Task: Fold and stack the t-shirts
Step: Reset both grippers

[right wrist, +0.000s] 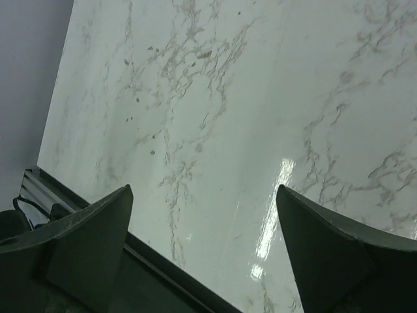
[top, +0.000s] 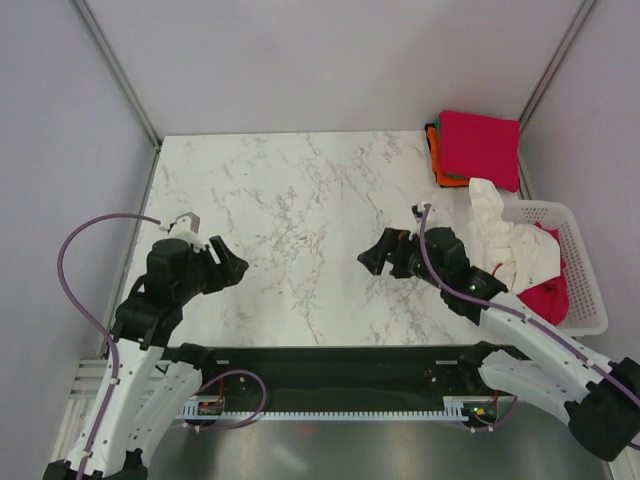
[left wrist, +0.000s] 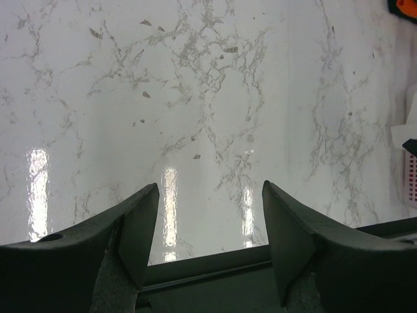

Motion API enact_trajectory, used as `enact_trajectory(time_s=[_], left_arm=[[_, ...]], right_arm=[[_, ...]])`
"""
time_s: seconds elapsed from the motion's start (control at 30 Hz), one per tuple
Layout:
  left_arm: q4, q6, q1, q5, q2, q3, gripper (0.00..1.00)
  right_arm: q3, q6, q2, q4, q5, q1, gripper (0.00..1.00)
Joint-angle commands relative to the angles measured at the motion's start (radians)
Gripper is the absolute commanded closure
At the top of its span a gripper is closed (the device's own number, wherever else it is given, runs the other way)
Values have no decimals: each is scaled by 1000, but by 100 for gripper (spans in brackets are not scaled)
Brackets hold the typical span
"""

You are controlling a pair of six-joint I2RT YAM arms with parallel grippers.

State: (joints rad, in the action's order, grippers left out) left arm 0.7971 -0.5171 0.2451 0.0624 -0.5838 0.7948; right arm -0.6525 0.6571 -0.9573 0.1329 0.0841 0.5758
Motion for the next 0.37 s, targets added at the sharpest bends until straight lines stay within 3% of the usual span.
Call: enact_trajectory(time_s=[0.0, 0.13, 0.33], left_arm=[[-36, -1, 10, 19, -1, -5, 28], [-39, 2, 26, 25, 2, -8, 28], [-52, 14, 36, 59, 9, -9, 28]], right_arm=[[94, 108, 117, 4, -168, 102, 2], [169, 148, 138, 7, -236, 206, 2], [90, 119, 112, 147, -352, 231, 2]])
